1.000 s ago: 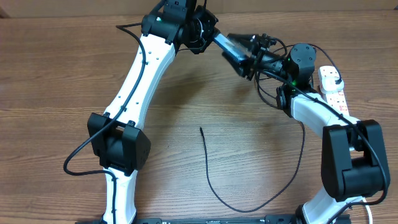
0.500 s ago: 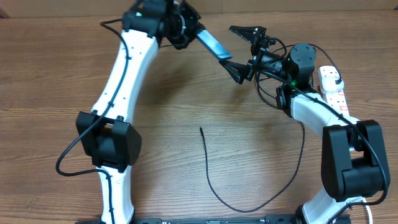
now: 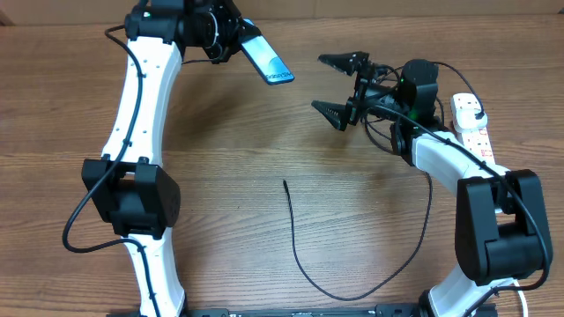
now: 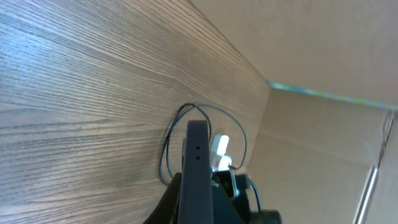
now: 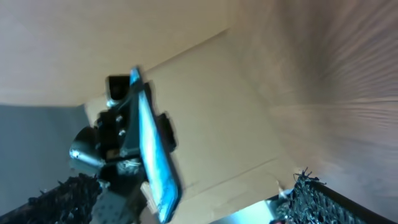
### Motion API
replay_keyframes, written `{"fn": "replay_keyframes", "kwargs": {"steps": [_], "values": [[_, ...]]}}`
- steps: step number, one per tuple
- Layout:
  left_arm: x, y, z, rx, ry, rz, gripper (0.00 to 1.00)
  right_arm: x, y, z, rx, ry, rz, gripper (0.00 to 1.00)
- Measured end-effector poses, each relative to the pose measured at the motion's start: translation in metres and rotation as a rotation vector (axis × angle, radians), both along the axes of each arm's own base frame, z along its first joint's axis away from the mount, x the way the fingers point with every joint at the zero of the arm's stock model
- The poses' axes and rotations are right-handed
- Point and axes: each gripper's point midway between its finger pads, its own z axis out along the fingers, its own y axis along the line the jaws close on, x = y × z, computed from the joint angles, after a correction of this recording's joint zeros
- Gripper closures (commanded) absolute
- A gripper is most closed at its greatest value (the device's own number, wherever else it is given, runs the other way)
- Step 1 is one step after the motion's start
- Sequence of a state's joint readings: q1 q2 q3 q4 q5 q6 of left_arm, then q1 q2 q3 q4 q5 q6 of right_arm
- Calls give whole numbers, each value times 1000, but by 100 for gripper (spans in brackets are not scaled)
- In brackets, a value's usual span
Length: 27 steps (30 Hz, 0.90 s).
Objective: Plug charger to phone and switch on socket
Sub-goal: 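Open the right gripper, release the phone, and pull it away, then move the right gripper down toward the black cable's connector end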
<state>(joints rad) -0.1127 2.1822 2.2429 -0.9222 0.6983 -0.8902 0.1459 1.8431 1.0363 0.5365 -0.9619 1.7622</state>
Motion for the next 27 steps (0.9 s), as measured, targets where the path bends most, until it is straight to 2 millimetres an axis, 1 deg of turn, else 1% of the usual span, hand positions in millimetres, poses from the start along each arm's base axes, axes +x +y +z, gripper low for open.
{"fn": "replay_keyframes", "kwargs": {"steps": [2,5,9,13,17,20,27], "values": [[-1,3,2,-14,-14,-25,96,-2,-1,-10,-30,23,3,0],[-2,7,7,-41,-25,-50,96,-6,-3,-30,-87,65,5,0],[-3,10,10,-56,-43,-71,96,-11,-5,-46,-147,74,10,0],[-4,10,12,-63,-60,-93,96,-14,-7,-55,-200,44,23,0],[-5,10,12,-63,-70,-105,96,-17,-8,-61,-236,9,41,0],[-5,9,13,-64,-73,-110,96,-21,-8,-67,-258,12,56,0],[-5,9,13,-57,-87,-120,96,-22,-8,-67,-278,-30,72,0]]}}
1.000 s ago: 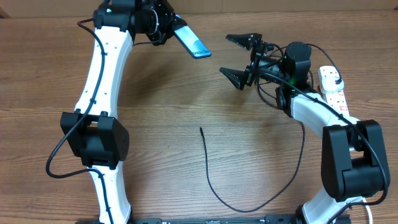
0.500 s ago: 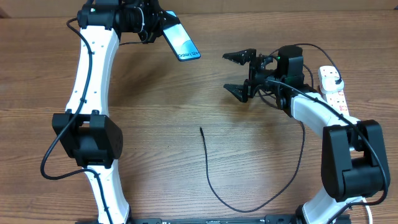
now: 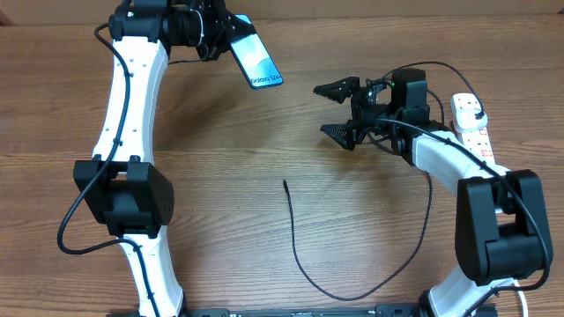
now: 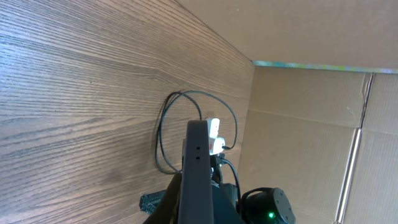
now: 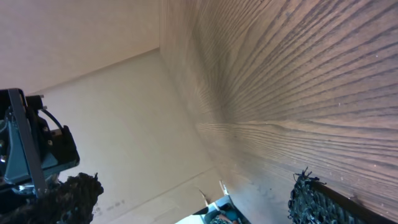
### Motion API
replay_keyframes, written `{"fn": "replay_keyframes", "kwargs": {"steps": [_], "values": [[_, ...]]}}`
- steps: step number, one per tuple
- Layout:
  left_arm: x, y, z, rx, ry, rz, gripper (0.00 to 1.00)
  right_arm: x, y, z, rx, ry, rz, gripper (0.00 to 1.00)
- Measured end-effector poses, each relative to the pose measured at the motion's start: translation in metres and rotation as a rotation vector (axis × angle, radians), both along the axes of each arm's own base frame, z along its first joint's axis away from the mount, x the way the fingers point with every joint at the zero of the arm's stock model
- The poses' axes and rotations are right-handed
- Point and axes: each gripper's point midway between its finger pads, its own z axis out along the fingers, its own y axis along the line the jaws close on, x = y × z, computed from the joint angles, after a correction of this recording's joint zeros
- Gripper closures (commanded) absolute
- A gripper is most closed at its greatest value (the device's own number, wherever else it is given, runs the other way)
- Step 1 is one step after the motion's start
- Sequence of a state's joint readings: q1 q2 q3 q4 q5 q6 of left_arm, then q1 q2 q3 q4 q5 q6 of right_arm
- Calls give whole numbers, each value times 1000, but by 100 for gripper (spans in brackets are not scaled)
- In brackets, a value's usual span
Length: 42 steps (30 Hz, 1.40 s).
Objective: Plug charger to phone and switch on socket
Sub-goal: 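Move the right gripper down toward the black cable's connector end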
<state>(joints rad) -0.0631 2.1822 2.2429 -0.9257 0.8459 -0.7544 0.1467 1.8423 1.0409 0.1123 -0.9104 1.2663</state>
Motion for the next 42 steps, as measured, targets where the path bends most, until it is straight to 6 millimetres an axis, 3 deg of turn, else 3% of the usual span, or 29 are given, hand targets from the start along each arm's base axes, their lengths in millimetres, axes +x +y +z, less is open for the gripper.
{"fn": "replay_keyframes", "kwargs": {"steps": [23,32,35,42], "values": [[-7,-7,6,-13,-79,-96,96,-14,16,5,-50,-225,165,0],[-7,-7,7,-15,-80,-98,96,-20,15,0,-83,-210,204,0],[-7,-7,7,-16,-80,-99,96,-19,11,-2,-143,-172,206,0],[-6,-8,9,-20,-94,-103,95,-18,-19,-12,-445,-101,214,0]]}}
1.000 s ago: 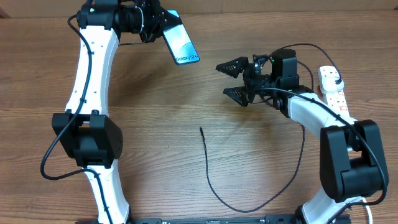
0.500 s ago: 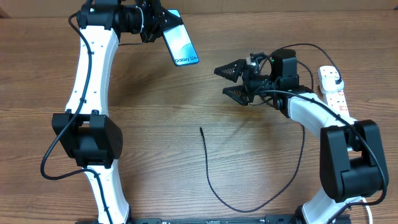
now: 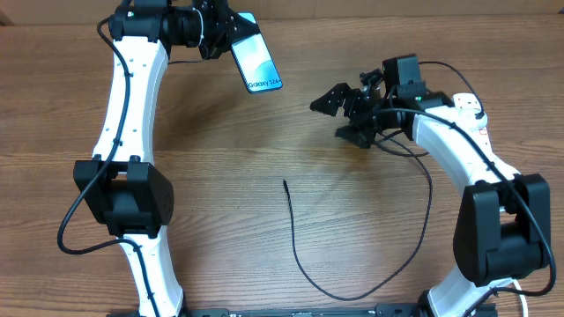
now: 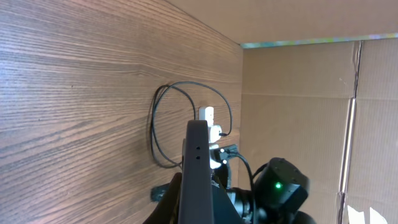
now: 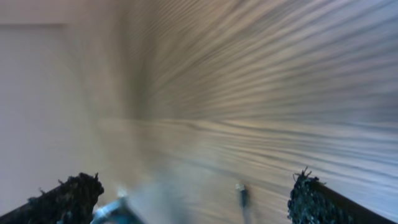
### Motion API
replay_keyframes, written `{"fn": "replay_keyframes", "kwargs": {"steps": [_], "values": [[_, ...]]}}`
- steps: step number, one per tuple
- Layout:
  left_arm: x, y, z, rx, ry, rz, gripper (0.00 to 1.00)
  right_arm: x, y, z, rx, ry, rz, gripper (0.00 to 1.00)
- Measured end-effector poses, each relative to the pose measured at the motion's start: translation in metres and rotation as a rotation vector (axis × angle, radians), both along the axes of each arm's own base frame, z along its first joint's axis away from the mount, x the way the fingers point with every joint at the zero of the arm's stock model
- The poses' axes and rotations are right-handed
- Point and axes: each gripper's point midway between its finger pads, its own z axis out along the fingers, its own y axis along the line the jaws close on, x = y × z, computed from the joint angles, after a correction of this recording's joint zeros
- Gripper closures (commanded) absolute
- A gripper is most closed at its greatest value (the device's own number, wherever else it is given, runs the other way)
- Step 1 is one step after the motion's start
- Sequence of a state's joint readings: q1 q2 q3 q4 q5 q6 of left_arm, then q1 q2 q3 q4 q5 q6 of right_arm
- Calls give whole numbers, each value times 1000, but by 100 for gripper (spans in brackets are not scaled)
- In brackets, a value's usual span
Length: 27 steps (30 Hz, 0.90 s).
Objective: Plug charger to phone and switch on socket
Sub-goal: 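Move the right gripper down toward the black cable's connector end, then close the right gripper on the cable's connector end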
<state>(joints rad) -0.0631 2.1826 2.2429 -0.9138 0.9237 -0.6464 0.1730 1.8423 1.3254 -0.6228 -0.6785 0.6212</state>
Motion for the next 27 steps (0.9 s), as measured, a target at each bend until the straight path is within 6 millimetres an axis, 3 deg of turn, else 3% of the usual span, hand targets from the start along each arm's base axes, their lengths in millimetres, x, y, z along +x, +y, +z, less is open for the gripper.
{"fn": "replay_keyframes", "kwargs": {"steps": [8,12,18,27], "values": [[3,0,3,-2,-27,-1,94,-18,-29,-21,-240,30,53,0],[6,0,6,-3,-51,-2,94,-34,-31,-33,-360,47,113,0],[10,-1,9,-4,-79,-2,95,-66,-4,-46,-574,16,279,0],[11,1,8,8,-89,1,94,-87,40,-48,-694,-94,408,0]]}}
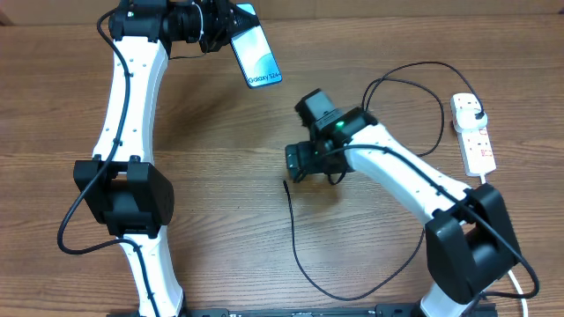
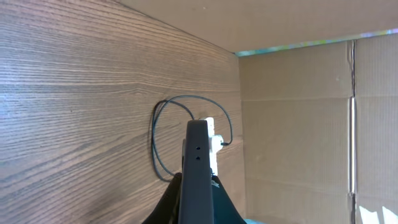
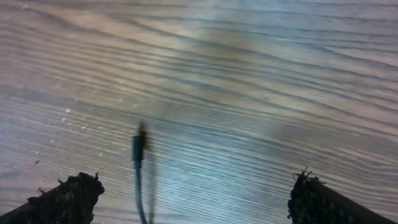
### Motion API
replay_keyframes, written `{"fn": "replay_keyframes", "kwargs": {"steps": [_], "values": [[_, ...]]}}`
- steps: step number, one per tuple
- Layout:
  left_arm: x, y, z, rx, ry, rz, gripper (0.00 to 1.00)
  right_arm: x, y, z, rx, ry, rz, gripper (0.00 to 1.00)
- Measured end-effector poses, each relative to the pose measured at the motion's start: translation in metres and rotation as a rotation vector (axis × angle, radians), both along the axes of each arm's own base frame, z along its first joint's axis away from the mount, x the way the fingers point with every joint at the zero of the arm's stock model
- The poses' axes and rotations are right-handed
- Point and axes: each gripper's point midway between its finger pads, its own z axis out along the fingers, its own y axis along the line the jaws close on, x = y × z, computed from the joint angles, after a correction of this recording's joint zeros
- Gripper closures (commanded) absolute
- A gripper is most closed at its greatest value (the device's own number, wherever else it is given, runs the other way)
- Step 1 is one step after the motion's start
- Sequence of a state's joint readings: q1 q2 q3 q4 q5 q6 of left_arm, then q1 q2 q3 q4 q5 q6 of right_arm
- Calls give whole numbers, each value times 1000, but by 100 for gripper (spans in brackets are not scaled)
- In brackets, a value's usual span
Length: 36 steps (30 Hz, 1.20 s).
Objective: Plug charger to phone and switch on socket
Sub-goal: 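Close the right gripper on the cable's connector end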
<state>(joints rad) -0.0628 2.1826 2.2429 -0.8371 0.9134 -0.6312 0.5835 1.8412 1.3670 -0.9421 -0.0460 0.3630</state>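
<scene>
My left gripper point(image 1: 218, 26) holds a smartphone point(image 1: 256, 55) raised over the table's far left, screen lit and facing up. In the left wrist view the phone point(image 2: 197, 163) is edge-on between the shut fingers. The black charger cable's free plug end point(image 1: 285, 183) lies on the wood at mid-table. My right gripper point(image 1: 296, 165) hovers just right of and above it, wide open. In the right wrist view the plug end point(image 3: 137, 147) lies between the fingers point(image 3: 69, 198), nearer the left one, untouched. The white socket strip point(image 1: 472, 132) lies at the right edge.
The cable point(image 1: 352, 291) runs from the strip, loops at the far right, then sweeps along the front of the table to the plug end. A cardboard wall point(image 2: 298, 118) stands behind the table. The wooden table point(image 1: 220, 220) bears nothing else.
My right gripper has moved from the far right, near the socket strip, down and left to hover over the cable's free end. The left gripper still holds the phone in about the same place.
The left gripper held the phone up at the far left at every moment, turning it a little. The right gripper stood open at the far right near the strip, drifted slightly, and now hangs open over the cable's plug end at mid-table.
</scene>
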Motion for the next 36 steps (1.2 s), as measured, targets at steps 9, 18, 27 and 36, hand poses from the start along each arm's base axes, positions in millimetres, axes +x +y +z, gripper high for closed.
{"fn": "replay_keyframes", "kwargs": {"steps": [9,18,27,36], "values": [[7,17,2,4,-24,27,94,-12,28,-6,7,-41,53,0],[15,46,2,5,-26,81,92,-15,31,-11,12,-42,44,0],[17,46,5,4,-47,81,91,-25,26,-27,-7,-11,31,0],[18,46,5,4,-50,81,91,-37,59,-28,23,-48,107,0]]}}
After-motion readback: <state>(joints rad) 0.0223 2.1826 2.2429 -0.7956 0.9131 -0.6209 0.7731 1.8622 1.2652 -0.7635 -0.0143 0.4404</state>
